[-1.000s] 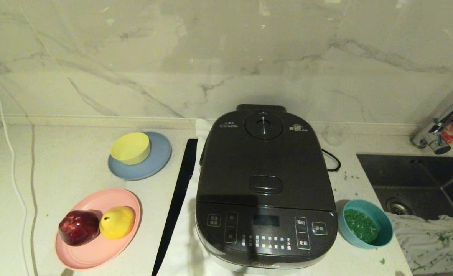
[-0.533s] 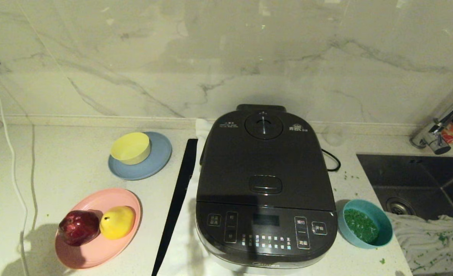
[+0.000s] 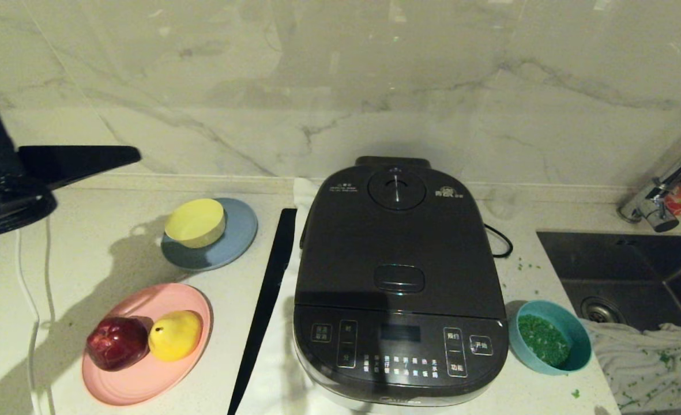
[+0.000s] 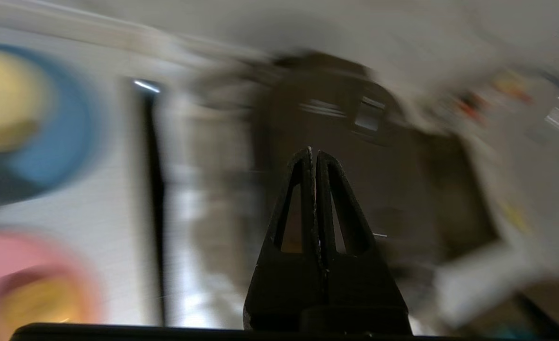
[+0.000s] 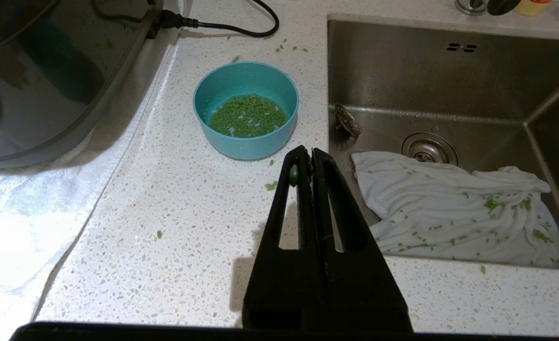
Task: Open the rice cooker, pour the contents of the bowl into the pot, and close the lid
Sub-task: Open the rice cooker
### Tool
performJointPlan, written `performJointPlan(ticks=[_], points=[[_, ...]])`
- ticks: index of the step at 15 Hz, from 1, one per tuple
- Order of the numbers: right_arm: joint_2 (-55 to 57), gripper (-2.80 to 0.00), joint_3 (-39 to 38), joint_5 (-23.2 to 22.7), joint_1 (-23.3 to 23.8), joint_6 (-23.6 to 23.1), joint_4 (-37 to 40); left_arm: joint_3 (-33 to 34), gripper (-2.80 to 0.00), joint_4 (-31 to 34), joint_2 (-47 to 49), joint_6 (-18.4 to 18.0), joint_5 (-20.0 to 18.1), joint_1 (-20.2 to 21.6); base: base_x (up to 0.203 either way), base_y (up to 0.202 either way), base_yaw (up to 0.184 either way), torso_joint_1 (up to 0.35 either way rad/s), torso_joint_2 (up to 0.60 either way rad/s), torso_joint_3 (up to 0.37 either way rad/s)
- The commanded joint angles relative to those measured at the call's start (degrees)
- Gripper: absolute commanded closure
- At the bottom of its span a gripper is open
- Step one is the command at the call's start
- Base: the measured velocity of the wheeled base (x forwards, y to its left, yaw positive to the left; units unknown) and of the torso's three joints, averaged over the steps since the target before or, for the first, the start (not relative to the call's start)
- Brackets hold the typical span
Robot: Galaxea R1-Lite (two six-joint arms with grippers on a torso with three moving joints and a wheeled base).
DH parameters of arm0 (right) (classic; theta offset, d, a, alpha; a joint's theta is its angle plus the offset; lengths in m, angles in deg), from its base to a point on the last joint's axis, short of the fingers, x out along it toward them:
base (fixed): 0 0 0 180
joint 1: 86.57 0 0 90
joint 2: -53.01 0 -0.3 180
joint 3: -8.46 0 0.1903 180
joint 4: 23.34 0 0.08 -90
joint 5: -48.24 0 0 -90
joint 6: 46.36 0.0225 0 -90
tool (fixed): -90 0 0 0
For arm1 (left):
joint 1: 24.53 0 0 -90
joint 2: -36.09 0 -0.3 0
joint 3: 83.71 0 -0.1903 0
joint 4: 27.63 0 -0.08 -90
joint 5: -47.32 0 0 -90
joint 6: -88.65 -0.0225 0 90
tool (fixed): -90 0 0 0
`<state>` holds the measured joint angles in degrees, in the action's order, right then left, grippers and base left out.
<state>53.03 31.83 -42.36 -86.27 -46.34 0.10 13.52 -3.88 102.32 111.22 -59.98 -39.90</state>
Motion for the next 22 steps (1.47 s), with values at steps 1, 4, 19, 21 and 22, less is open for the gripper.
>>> performJointPlan(ticks=[1, 4, 19, 21, 22], points=[[0.03, 0.0, 0.0, -0.02, -0.03, -0.02, 0.01, -3.18, 0.0, 0.07, 8.47, 0.97, -0.18, -8.51, 0.0, 0.0, 0.0, 0.0, 0.0, 0.0], [0.06, 0.0, 0.0, -0.02, -0.03, -0.02, 0.01, -3.71, 0.0, -0.44, 13.93, 2.05, 2.27, -16.02, 0.0, 0.0, 0.0, 0.0, 0.0, 0.0], [0.06, 0.0, 0.0, -0.02, 0.06, -0.02, 0.01, -3.56, 0.0, -7.28, 26.81, 4.7, 20.86, -33.04, 0.0, 0.0, 0.0, 0.0, 0.0, 0.0], [0.06, 0.0, 0.0, -0.02, 0.01, -0.02, 0.01, -3.56, 0.0, -8.42, 27.81, 4.67, 22.55, -34.0, 0.0, 0.0, 0.0, 0.0, 0.0, 0.0], [0.06, 0.0, 0.0, -0.02, 0.06, -0.02, 0.01, -3.67, 0.0, -8.55, 28.09, 4.63, 23.71, -34.41, 0.0, 0.0, 0.0, 0.0, 0.0, 0.0]])
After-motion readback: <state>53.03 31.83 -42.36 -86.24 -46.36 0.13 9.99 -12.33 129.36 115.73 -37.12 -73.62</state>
